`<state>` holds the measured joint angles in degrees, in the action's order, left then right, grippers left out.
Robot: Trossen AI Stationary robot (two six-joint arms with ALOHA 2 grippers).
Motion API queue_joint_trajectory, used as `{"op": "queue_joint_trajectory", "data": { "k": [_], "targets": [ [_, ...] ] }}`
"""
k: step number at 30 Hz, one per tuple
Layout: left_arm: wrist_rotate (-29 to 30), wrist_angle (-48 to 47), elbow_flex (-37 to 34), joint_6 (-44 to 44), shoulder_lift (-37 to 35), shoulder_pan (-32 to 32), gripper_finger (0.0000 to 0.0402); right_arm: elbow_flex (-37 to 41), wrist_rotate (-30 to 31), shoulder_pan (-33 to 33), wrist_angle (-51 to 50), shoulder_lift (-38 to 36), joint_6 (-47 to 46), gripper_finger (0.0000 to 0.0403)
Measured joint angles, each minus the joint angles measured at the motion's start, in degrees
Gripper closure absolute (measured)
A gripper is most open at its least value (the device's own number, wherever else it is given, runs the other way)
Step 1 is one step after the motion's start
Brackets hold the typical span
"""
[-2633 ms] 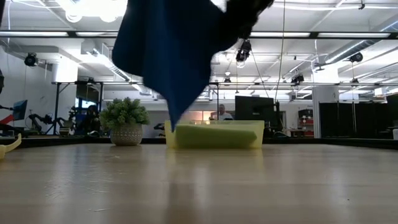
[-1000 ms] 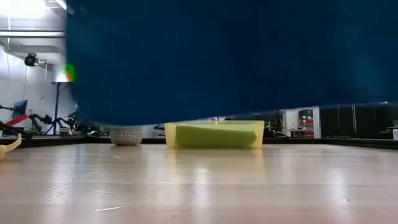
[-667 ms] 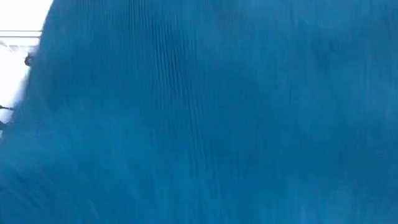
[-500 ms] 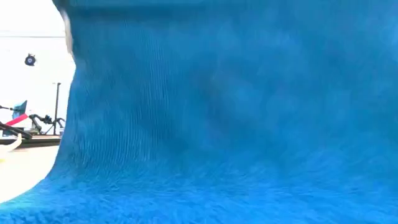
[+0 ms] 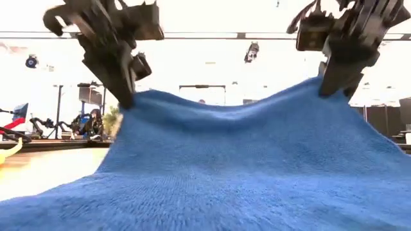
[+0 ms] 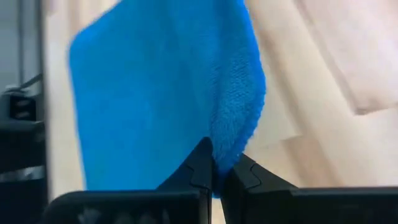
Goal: Fold microfiber towels
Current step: Fold the blue towel
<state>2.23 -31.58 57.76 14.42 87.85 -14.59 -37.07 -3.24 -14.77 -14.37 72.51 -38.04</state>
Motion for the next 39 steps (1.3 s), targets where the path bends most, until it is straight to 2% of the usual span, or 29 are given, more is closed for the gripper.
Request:
{"op": "queue_joint_trajectory", "data": {
  "k": [9,13,19,24,31,35,39],
  "targets": [
    [-0.16,9.16,-6.30,-6.08,0.06,12.01,0.0402,2.70,0.24,11.87,0.12,0.00,7.39,0.0394],
    [-0.21,14.47,-9.13,-7.61,0.07,15.93,0.0402,3.48,0.26,15.86,0.16,0.00,9.88,0.0394],
    [0.17,16.43,-10.62,-7.67,0.07,20.67,0.0400,4.12,0.26,20.85,0.13,0.00,10.01,0.0393],
    [0.31,16.54,-11.31,-7.78,0.07,23.42,0.0361,3.94,0.15,23.56,0.09,0.00,10.93,0.0368],
    [0.49,15.49,-11.26,-6.83,-0.53,25.46,0.0279,3.77,0.19,25.40,0.04,-0.28,11.81,0.0294],
    [-5.53,14.48,-10.65,-3.21,-2.83,25.40,0.0258,3.77,-4.80,23.76,0.08,-2.70,15.49,0.0263],
    [-12.32,14.80,-11.14,-2.60,-6.75,23.35,0.0256,3.90,-9.69,18.43,-0.16,-5.61,16.70,0.0256]
  ]
}}
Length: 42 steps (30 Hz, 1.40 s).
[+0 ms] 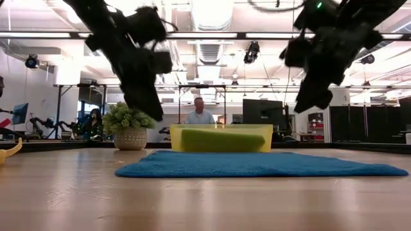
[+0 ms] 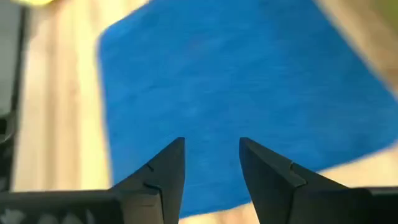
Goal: Fold microfiber towels
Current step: Fold the blue towel
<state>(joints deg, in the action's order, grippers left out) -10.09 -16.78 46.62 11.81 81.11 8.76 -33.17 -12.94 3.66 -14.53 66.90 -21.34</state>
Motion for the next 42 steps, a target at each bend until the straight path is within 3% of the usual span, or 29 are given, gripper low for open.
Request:
{"op": "queue_joint_trajectory", "data": {
  "k": [3,6,11,14,17,26,42],
  "targets": [
    [-0.39,0.36,-0.12,-0.34,-2.31,-5.00,0.0256,0.33,0.58,-6.75,0.13,-1.65,0.84,0.0259],
    [0.64,3.19,-0.14,-0.39,-2.74,-12.40,0.0256,0.48,6.16,-14.84,0.19,-1.92,1.05,0.0265],
    [12.29,9.61,-0.01,-0.28,1.12,-26.99,0.0256,0.50,18.64,-26.78,1.71,0.28,1.59,0.0270],
    [19.57,10.39,1.77,-0.23,5.38,-33.62,0.0256,0.52,20.97,-31.27,3.54,2.28,3.12,0.0267],
    [22.58,10.39,4.39,-0.20,10.06,-37.28,0.0256,0.63,21.14,-33.97,5.33,5.03,3.86,0.0262],
    [19.61,10.48,10.94,1.42,21.84,-38.20,0.0256,-0.36,21.10,-35.15,7.62,14.27,3.58,0.0253],
    [21.27,2.78,11.31,4.59,23.95,-36.77,0.0255,-1.27,20.53,-35.15,9.95,17.18,3.63,0.0258]
  ]
}}
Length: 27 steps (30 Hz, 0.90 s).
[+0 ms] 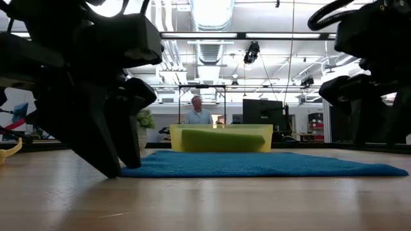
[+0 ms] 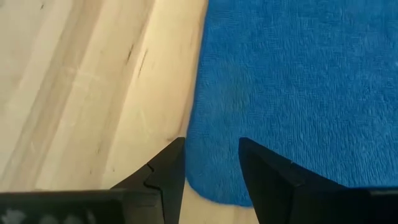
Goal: Fold microfiber towels
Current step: Fold the blue towel
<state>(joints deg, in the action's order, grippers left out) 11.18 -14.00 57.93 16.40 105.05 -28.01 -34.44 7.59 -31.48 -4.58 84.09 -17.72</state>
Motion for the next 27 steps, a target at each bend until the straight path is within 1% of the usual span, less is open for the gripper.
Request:
{"op": "queue_joint_trajectory", "data": {
  "k": [6,9,11,15,18,21,24,27],
  "targets": [
    [-1.68,0.47,-0.03,1.07,1.92,0.26,0.0262,0.02,-0.71,-0.06,-0.27,-0.45,-1.10,0.0257],
    [-2.23,0.51,-0.04,1.29,2.40,0.26,0.0284,0.02,-2.53,-0.24,0.15,-0.41,-0.18,0.0259],
    [-2.74,0.61,-0.07,1.33,2.93,0.30,0.0306,0.02,-3.65,-0.30,0.46,0.08,1.36,0.0262],
    [-3.64,0.77,-0.09,2.61,3.78,0.36,0.0352,0.02,-3.79,-0.53,0.72,1.68,2.26,0.0267],
    [-4.10,0.84,-0.11,2.98,4.07,0.39,0.0377,0.04,-3.73,-0.63,1.58,3.99,3.44,0.0271],
    [-4.47,0.92,-0.11,2.97,4.09,0.51,0.0393,-0.07,-3.47,-0.63,4.04,6.82,4.37,0.0271],
    [-4.68,0.77,-0.15,2.97,4.09,0.55,0.0399,-0.36,-3.05,-0.64,5.32,9.37,4.44,0.0274],
    [-4.80,0.63,-0.17,2.97,3.74,0.57,0.0400,-0.74,-2.73,-0.63,4.52,9.86,1.99,0.0294]
  ]
}}
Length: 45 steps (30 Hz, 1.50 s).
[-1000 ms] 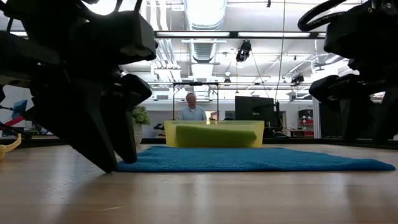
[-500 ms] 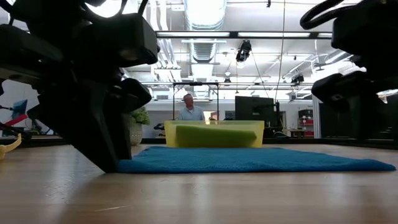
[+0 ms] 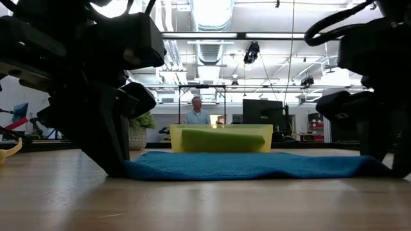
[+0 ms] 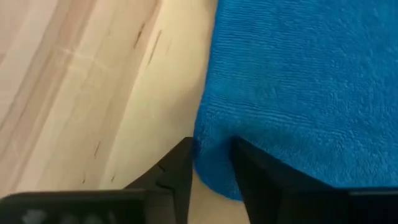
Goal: Fold microfiber towels
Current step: Fold the blue towel
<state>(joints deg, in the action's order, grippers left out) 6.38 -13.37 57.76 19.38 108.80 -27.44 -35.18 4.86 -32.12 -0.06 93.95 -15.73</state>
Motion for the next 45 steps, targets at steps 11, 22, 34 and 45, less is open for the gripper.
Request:
{"op": "queue_joint_trajectory", "data": {
  "k": [11,22,34,45],
  "targets": [
    [1.26,-0.79,-0.04,-0.27,-3.86,-0.04,0.0401,-2.00,-1.49,-1.48,-12.59,-7.47,-2.62,0.0391],
    [2.23,-1.57,-0.33,-0.51,-9.52,-0.04,0.0402,-3.58,-7.21,-3.87,-12.88,-15.55,-7.37,0.0394],
    [1.65,0.49,-0.24,-1.86,-14.10,1.98,0.0401,-2.96,-7.25,-2.00,-13.76,-16.96,-9.01,0.0394],
    [3.82,-3.43,-0.24,-1.81,-14.13,5.44,0.0401,-1.22,-7.45,2.58,-15.35,-17.11,-9.34,0.0394]
  ]
}}
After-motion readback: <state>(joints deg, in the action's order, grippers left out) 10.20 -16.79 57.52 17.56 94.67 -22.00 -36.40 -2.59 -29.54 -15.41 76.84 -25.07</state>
